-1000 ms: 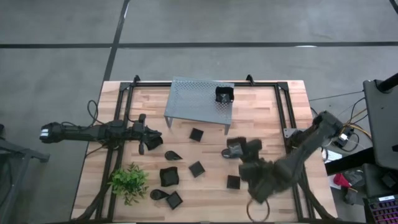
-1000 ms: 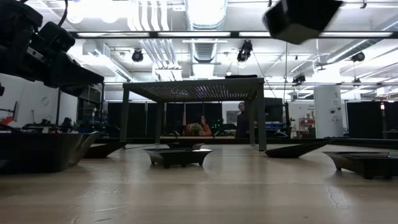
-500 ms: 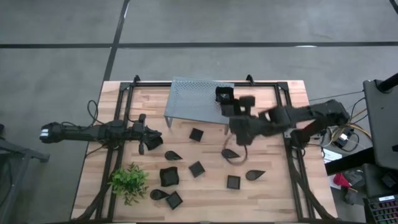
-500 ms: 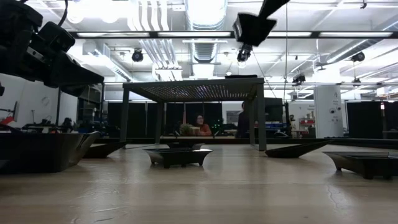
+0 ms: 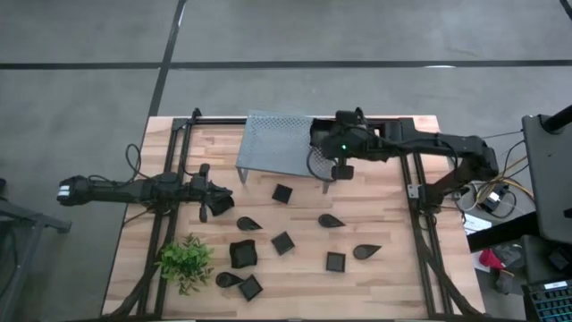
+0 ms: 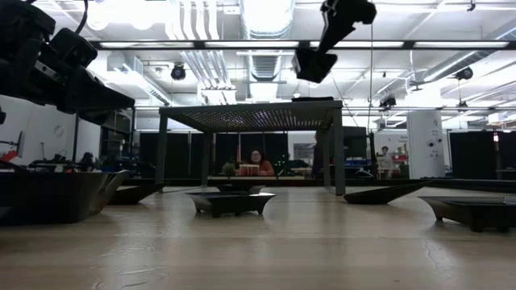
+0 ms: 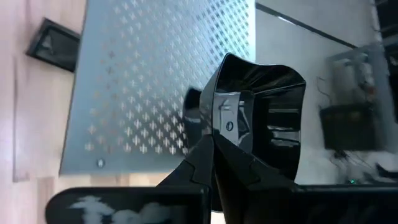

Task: Pick & Place Mini shaped plates
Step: Stack the black distorted square plate on top of the other black distorted square plate on the shelf

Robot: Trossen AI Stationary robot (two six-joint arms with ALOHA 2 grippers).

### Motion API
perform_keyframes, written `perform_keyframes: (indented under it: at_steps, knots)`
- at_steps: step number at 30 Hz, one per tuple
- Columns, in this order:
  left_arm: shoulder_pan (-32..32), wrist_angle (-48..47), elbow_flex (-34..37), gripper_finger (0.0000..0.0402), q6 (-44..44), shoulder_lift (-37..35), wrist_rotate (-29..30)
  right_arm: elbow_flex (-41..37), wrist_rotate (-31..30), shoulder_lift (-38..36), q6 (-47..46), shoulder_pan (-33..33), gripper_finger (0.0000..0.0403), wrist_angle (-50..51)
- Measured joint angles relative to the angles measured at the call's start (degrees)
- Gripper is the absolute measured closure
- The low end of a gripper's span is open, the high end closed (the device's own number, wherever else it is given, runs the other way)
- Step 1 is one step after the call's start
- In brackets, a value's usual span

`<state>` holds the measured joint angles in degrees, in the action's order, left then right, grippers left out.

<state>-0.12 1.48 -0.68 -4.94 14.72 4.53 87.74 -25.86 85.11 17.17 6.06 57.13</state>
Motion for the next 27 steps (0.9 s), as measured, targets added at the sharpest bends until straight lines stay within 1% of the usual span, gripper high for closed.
perform_keyframes:
  at_steps: [2,7,12,14,20,27]
  knots:
    - [0.00,0.00,-0.01,0.0401,-0.01,0.02,0.00,-0.04,0.90,0.27,1.96,1.48,0.0394,-0.95]
    - [0.00,0.00,0.00,0.0401,0.00,0.02,-0.02,-0.04,1.02,1.52,5.81,4.34,0.0394,-3.67]
    - [0.00,0.00,-0.01,0.0401,0.01,0.04,-0.01,-0.02,1.06,3.62,5.04,6.70,0.0394,-2.90]
    - [0.00,0.00,-0.01,0.0401,-0.01,0.04,0.01,-0.02,2.07,4.67,4.77,7.35,0.0394,-2.43]
    - [0.00,0.02,0.01,0.0401,-0.01,0.04,-0.01,-0.02,2.22,7.57,5.76,7.61,0.0394,-2.96]
    - [0.00,0.02,0.00,0.0401,0.00,0.04,-0.02,-0.02,1.29,8.77,5.70,7.90,0.0394,-2.93]
